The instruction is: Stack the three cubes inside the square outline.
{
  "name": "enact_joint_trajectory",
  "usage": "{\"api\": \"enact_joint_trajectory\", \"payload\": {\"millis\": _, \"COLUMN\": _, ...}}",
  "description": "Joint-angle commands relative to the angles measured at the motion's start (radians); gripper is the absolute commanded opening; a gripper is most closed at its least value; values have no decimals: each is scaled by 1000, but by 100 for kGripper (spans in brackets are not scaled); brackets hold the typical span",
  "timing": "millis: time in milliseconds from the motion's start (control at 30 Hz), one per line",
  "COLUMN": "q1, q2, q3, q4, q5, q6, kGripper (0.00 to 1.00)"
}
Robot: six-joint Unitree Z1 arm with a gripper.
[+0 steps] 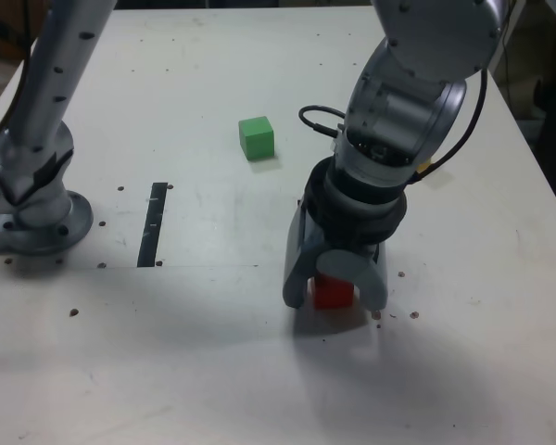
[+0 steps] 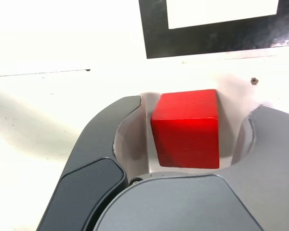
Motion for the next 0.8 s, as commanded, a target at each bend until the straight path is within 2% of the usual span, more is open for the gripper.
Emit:
{"api": "enact_joint_trajectory", "payload": {"millis": 0, "q1": 3, "q2": 5, "q3": -1, "q4": -2, "q5": 1, "q6": 1, "kGripper": 49}}
{"api": "enact_joint_trajectory", "payload": {"millis": 400, "q1": 17, "q2": -5, "q3": -1, "q4": -2, "q5": 19, "q6": 2, "kGripper": 28}}
{"api": "enact_joint_trajectory", "payload": {"millis": 767, "q1": 80, "q2": -142, "q3": 46, "q4": 32, "q5": 66, "q6": 51, "kGripper": 22}}
